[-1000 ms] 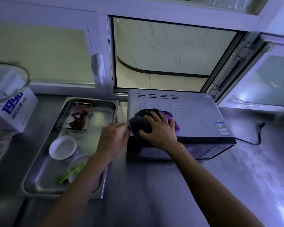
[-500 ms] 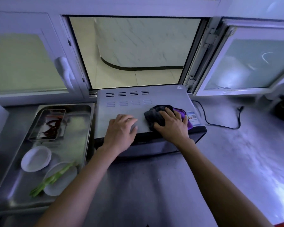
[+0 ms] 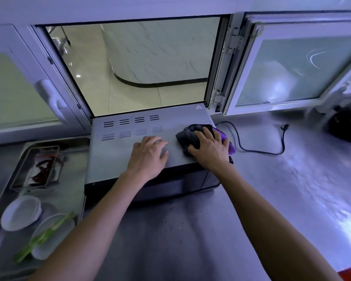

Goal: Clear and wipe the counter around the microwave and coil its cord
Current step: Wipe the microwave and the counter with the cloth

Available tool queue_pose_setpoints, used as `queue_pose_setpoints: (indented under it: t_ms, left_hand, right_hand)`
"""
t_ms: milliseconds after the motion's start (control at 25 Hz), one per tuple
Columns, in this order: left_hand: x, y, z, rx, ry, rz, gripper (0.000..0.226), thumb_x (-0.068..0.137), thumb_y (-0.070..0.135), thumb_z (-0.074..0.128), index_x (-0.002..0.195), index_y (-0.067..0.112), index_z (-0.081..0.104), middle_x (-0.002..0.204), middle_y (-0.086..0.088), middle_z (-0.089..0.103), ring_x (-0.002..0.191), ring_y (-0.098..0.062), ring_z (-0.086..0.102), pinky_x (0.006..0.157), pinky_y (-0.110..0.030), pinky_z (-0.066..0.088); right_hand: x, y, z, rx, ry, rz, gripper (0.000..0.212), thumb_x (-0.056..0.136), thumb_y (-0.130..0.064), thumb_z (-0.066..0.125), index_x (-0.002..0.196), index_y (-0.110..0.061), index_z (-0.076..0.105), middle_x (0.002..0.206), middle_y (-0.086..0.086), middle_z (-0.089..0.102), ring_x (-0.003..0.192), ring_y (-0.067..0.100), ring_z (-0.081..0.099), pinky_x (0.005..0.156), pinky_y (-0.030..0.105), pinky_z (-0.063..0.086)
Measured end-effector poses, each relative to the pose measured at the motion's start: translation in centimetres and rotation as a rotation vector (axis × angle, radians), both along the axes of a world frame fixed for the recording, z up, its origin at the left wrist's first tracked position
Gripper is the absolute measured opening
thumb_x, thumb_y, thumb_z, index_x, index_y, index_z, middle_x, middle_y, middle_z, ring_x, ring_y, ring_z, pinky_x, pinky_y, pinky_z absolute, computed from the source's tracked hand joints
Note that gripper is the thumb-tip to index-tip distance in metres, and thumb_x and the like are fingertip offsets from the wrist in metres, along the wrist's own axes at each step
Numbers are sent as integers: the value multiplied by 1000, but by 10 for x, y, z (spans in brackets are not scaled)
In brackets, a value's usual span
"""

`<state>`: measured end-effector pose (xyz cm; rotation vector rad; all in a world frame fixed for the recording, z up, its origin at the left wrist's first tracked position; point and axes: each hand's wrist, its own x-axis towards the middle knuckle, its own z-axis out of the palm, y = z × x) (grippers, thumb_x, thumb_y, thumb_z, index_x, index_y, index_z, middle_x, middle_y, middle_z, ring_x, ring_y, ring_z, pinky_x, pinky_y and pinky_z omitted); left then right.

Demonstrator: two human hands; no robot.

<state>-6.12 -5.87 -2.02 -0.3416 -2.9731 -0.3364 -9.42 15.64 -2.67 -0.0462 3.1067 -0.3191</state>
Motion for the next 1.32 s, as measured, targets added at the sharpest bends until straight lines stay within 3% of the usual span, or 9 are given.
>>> queue_pose_setpoints:
  t_ms: [440,840,1320]
  left_hand:
    - [-60,-32,4,-40,-70,76,37,98,41,47,128,24,61,132,4,58,124,-23,47,96,-45,42]
    - [-109,-37,-5,29,-5,72,27,95,34,53,114,23,68,119,5,64,112,-24,52,88,-42,46]
    - [-59,-114,-1,33,73,106,18,91,25,61,99,16,75,107,2,70,100,-29,60,81,-43,51]
  right_hand:
    - [-63,-19,-11,41,-42,70,68,85,-67,27,146,-37,27,163,0,17,147,34,15,112,68,3]
    - [-138,-48,-10,38,-33,102,71,83,-69,27,148,-38,27,163,-3,19,147,32,16,111,66,5]
    - [-110,-125,-13,46,-9,247,69,87,-64,24,151,-38,23,166,-2,13,150,32,11,113,67,2]
